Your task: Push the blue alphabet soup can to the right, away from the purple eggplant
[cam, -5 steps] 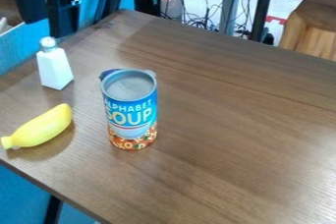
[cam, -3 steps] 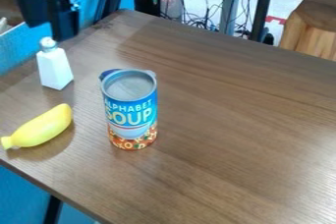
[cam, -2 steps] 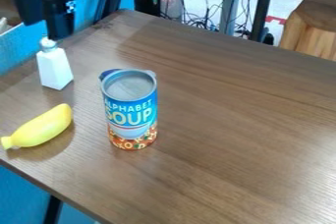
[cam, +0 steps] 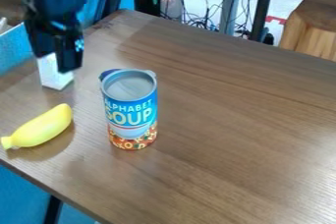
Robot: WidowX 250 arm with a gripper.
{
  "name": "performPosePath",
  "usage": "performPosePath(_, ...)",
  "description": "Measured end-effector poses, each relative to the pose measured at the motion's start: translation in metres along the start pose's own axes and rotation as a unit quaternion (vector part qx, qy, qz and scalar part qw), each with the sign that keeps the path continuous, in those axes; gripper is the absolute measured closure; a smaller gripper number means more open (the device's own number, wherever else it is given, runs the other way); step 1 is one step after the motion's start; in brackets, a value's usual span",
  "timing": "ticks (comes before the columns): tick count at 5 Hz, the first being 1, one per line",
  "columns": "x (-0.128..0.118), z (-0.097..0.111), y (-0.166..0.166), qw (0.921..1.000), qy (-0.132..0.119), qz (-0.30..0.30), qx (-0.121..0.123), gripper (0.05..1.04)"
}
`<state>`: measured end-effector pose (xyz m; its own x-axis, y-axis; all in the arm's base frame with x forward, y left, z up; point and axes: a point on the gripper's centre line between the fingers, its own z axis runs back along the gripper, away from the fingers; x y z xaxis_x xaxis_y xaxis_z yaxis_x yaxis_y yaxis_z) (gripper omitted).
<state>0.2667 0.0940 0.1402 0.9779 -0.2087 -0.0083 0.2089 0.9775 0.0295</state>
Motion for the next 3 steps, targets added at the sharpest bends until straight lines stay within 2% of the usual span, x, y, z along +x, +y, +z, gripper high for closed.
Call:
performPosePath(1,0.005,-0.009,-0.009,0.9999,-0.013,-0.006,-0.006,0.085)
performPosePath(3,0.024,-0.013,-0.039,0.9992,-0.029,-0.028,-0.005,0.085)
